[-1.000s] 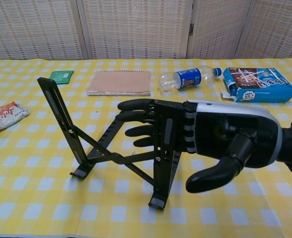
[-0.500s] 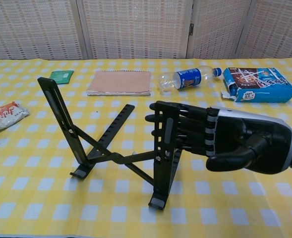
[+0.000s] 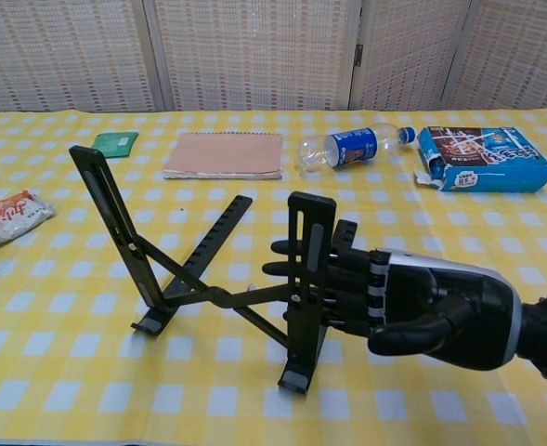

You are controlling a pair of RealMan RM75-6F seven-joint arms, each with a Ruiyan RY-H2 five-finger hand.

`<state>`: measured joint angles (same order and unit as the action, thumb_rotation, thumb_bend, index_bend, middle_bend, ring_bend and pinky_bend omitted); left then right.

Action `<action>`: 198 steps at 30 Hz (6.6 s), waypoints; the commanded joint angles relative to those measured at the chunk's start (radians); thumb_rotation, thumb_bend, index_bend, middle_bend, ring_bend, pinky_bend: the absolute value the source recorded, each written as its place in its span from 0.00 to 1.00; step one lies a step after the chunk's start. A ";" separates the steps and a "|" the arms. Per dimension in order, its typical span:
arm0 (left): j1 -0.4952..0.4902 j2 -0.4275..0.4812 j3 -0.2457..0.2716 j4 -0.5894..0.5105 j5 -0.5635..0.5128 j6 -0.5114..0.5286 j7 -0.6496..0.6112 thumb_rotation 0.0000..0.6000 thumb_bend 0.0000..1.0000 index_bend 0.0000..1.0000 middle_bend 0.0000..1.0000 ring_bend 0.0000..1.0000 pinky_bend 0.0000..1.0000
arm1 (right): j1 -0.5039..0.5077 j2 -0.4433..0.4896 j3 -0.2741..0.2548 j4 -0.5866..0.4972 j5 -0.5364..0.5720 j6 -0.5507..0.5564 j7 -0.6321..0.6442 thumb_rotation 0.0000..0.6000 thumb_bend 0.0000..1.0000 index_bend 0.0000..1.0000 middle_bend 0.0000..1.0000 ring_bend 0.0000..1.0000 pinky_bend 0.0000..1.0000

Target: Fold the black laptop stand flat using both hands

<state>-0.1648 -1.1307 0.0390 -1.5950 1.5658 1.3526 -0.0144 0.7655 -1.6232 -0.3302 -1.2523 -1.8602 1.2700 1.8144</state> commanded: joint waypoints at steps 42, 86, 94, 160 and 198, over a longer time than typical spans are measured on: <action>-0.374 -0.303 -0.033 0.190 0.069 -0.355 -0.389 1.00 0.28 0.35 0.17 0.10 0.00 | 0.055 0.185 0.074 -0.326 0.026 -0.050 -0.392 0.96 0.15 0.00 0.00 0.00 0.00; -0.365 -0.492 -0.046 0.271 -0.054 -0.293 -0.437 1.00 0.40 0.52 0.29 0.18 0.00 | 0.038 0.153 0.071 -0.253 0.027 -0.049 -0.322 0.97 0.15 0.00 0.00 0.00 0.00; -0.349 -0.505 -0.054 0.260 -0.085 -0.284 -0.402 1.00 0.40 0.55 0.29 0.18 0.00 | 0.038 0.149 0.069 -0.240 0.024 -0.047 -0.307 0.97 0.15 0.00 0.00 0.00 0.00; -0.281 -0.335 -0.045 0.038 -0.106 -0.237 -0.261 1.00 0.41 0.01 0.08 0.00 0.00 | -0.042 0.027 0.225 -0.283 0.203 -0.114 -0.796 1.00 0.21 0.00 0.00 0.00 0.00; -0.300 -0.264 -0.058 0.018 -0.042 -0.223 -0.234 1.00 0.41 0.02 0.07 0.00 0.00 | -0.349 0.143 0.302 -0.199 0.216 0.257 -0.877 1.00 0.21 0.00 0.00 0.00 0.00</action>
<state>-0.4573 -1.4022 -0.0129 -1.5760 1.5204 1.1342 -0.2591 0.4626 -1.5117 -0.0261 -1.4538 -1.5819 1.4504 1.0153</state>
